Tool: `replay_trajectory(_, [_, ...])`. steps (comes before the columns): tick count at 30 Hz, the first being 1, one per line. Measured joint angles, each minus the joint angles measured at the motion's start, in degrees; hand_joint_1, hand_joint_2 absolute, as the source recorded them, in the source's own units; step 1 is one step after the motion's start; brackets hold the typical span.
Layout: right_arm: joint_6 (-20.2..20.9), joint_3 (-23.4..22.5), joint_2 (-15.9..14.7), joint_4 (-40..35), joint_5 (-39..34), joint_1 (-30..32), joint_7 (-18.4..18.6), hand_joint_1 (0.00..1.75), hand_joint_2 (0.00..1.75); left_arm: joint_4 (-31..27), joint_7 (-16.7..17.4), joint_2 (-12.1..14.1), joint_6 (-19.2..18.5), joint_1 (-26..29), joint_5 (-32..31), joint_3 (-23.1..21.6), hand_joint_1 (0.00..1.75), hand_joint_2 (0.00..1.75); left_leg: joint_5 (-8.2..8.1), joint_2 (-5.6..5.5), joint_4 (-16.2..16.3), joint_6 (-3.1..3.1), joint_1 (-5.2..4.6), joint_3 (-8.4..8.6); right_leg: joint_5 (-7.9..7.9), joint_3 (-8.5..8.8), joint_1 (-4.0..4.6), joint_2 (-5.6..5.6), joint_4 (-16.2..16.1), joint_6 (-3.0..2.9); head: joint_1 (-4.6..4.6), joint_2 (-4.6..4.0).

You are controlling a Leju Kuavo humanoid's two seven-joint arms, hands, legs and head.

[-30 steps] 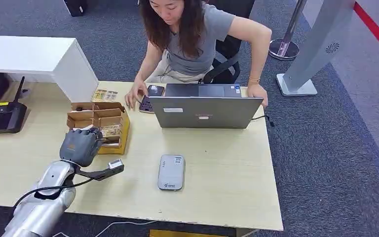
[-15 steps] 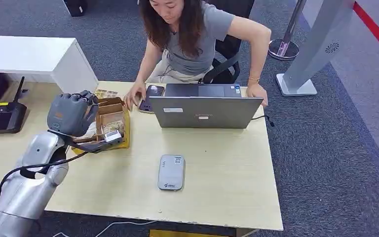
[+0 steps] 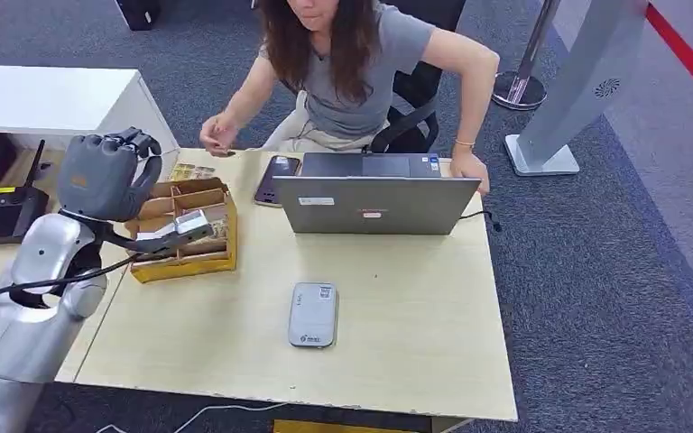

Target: Pass the card to the sensor for recognition and then transmit it.

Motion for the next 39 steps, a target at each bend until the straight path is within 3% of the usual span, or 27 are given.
replay_trajectory(7, [0.5, 0.8, 0.2, 0.0, 0.6, -0.1, 0.3, 0.00, 0.00, 0.9, 2.3, 1.9, 3.9, -2.1, -7.2, -0.2, 1.75, 1.75, 0.00, 0.00, 0.0, 0.00, 0.00, -0.01, 0.00, -0.01, 0.00, 0.00, 0.0, 0.00, -0.02, 0.02])
replay_trajectory(12, [1.0, 1.3, 0.3, 0.0, 1.0, -0.5, 0.9, 0.00, 0.00, 6.9, 2.6, 4.8, 8.3, -6.0, -13.0, -0.5, 1.75, 1.75, 0.02, 0.01, 0.0, -0.02, 0.01, 0.01, 0.00, -0.01, 0.00, 0.01, 0.1, 0.00, -0.02, 0.02])
replay_trajectory(19, [1.2, 2.0, 0.4, 0.0, 0.8, -0.6, 0.9, 0.00, 0.00, 14.4, 2.2, 6.0, 10.8, -7.7, -13.6, -0.7, 1.75, 1.75, 0.04, 0.01, 0.0, -0.06, 0.00, 0.00, 0.00, -0.02, 0.00, 0.02, 0.1, -0.01, -0.02, 0.00])
replay_trajectory(28, [1.1, 2.2, 0.5, 0.0, 0.5, -0.6, 0.8, 0.00, 0.00, 17.3, 2.7, 6.0, 11.1, -8.2, -14.4, -1.4, 1.75, 1.75, 0.04, 0.02, 0.0, -0.07, -0.01, 0.00, 0.00, -0.04, 0.00, 0.02, 0.1, -0.01, -0.04, 0.00])
replay_trajectory(29, [1.1, 2.2, 0.5, 0.0, 0.4, -0.6, 0.8, 0.00, 0.00, 17.4, 2.7, 6.0, 11.1, -8.3, -14.5, -1.4, 1.20, 1.75, 0.04, 0.02, 0.0, -0.07, -0.01, 0.00, 0.00, -0.04, 0.00, 0.02, 0.1, -0.01, -0.02, 0.00])
replay_trajectory(30, [1.1, 2.2, 0.5, 0.0, 0.2, -0.6, 0.8, 0.00, 0.00, 17.6, 2.7, 6.0, 11.1, -8.3, -14.5, -1.5, 0.00, 1.75, 0.04, 0.02, 0.0, -0.07, -0.01, 0.00, 0.00, -0.04, 0.00, 0.02, 0.1, -0.01, -0.02, 0.00])
replay_trajectory(39, [1.1, 2.2, 0.5, 0.0, -0.1, -0.6, 0.7, 0.00, 0.00, 18.3, 3.9, 6.0, 14.0, -8.5, -16.8, -2.1, 0.00, 1.75, 0.04, 0.02, 0.0, -0.07, 0.00, 0.00, 0.00, -0.04, 0.00, 0.02, 0.1, -0.01, -0.04, 0.00])
